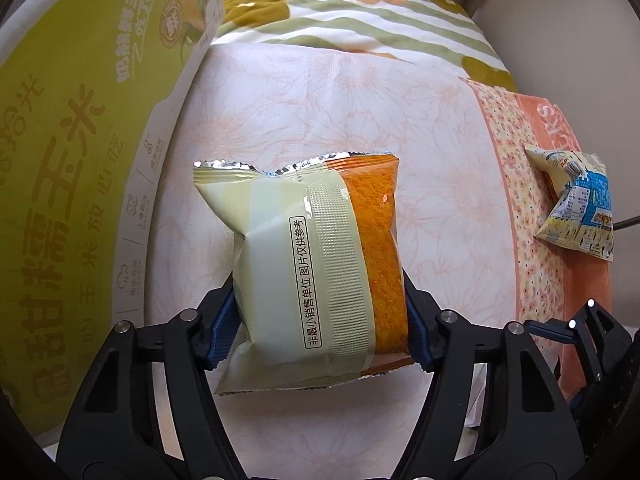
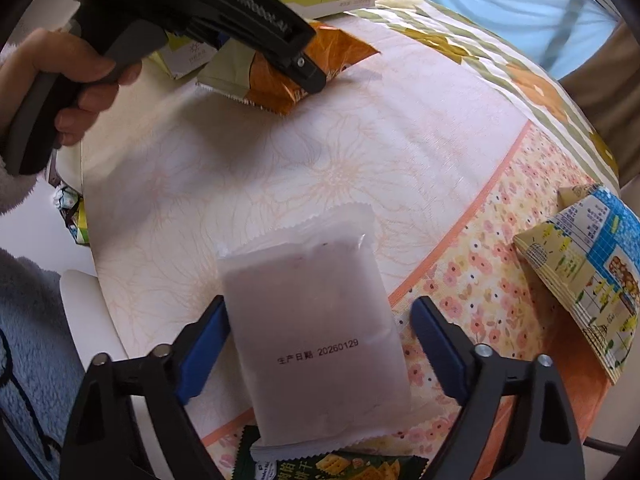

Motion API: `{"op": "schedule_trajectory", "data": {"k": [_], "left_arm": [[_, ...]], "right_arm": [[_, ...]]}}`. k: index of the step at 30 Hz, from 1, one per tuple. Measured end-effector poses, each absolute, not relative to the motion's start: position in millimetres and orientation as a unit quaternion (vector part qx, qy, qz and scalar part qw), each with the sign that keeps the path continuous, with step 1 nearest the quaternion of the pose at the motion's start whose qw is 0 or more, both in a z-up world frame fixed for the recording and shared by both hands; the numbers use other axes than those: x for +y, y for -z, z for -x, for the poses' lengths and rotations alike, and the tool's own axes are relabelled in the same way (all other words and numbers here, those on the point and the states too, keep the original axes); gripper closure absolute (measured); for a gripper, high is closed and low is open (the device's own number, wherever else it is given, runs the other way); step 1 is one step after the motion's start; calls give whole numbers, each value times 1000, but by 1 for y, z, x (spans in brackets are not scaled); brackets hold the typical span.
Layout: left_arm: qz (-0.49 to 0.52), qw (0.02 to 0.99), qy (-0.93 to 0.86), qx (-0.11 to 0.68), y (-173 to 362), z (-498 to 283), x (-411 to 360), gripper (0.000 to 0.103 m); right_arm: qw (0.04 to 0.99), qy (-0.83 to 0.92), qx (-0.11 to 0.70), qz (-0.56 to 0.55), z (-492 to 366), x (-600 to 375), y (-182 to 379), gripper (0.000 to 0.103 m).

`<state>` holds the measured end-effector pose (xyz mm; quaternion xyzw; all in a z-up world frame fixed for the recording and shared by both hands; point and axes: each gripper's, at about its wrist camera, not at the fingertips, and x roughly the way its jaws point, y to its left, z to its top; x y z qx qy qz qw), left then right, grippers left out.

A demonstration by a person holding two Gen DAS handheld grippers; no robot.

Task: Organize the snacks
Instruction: 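Grasp the cream-orange pack with the left gripper while the right grasps the white pouch, then carry both packs over the box and release them inside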

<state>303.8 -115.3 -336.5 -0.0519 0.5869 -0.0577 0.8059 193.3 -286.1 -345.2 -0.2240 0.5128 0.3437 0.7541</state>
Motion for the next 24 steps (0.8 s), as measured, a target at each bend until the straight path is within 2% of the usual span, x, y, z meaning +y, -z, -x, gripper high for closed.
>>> {"op": "schedule_trajectory", "data": {"k": [5,7,9,17,24], "left_arm": [[43,809,60,584,336,-298,-118,38],[43,810,62,582,334,-296,-118,39],[40,811,64,580,332,-294,-119,39],[37,822,73,563,308,-284,-124,39],[51,845,76,526,256,-266,-122,39]], "right_arm": [[750,-352,507,237,-193,-282,346,17],[751,-355,505,236,-194,-281,345,24],[752,-361,498,236,-192,-281,341,43],[774,-344,486,216,-195,-281,331,44],[801,-315,476,178,-204,-288,290,45]]}}
